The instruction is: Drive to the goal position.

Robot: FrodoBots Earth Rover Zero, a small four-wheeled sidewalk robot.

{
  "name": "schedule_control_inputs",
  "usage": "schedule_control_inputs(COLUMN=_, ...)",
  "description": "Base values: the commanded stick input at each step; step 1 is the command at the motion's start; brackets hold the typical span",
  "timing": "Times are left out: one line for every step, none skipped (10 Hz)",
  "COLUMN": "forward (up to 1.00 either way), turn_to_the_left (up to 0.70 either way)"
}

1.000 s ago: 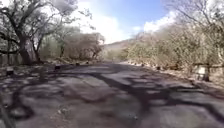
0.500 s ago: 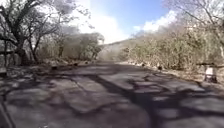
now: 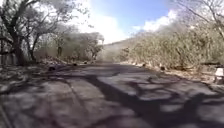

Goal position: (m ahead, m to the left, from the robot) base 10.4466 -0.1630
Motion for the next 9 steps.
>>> schedule_control_inputs(forward=0.70, turn_to_the_left=0.00)
schedule_control_inputs(forward=0.70, turn_to_the_left=0.00)
schedule_control_inputs(forward=0.70, turn_to_the_left=0.00)
schedule_control_inputs(forward=0.70, turn_to_the_left=0.00)
schedule_control_inputs(forward=0.70, turn_to_the_left=0.00)
schedule_control_inputs(forward=0.70, turn_to_the_left=0.00)
schedule_control_inputs(forward=0.70, turn_to_the_left=0.00)
schedule_control_inputs(forward=0.70, turn_to_the_left=0.00)
schedule_control_inputs(forward=0.70, turn_to_the_left=0.00)
